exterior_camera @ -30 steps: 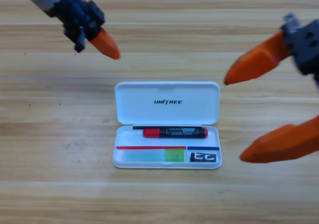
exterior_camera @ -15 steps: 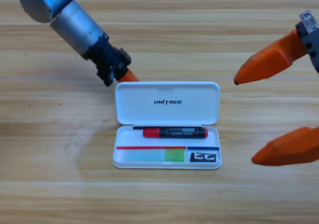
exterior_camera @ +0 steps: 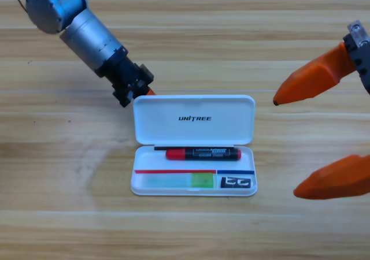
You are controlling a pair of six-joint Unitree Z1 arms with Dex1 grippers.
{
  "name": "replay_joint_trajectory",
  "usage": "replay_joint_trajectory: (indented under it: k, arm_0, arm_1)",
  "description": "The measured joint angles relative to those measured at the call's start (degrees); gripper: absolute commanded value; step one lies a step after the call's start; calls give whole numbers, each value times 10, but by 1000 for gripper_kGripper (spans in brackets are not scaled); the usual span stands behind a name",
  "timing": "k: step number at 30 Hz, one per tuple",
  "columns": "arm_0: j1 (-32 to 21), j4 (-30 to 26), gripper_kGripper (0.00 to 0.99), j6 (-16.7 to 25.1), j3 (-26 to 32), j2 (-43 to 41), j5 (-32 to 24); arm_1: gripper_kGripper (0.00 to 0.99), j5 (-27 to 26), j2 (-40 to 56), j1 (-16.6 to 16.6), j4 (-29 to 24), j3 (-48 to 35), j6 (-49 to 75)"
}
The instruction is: Clean up eraser and pencils
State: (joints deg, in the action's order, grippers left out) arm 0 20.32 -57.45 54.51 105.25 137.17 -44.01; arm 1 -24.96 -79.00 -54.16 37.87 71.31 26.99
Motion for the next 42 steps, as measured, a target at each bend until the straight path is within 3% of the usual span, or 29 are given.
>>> replay_joint_trajectory:
  k: [13, 24, 42]
  arm_0:
    - [28, 12, 0, 0, -59, -47, -2]
    - [73, 123, 0, 0, -159, -81, 58]
    - [122, 203, 0, -35, -213, -120, 124]
  arm_1:
    - [989, 0, 0, 0, 0, 0, -2]
    - [989, 0, 0, 0, 0, 0, -2]
    - [989, 0, 0, 0, 0, 0, -3]
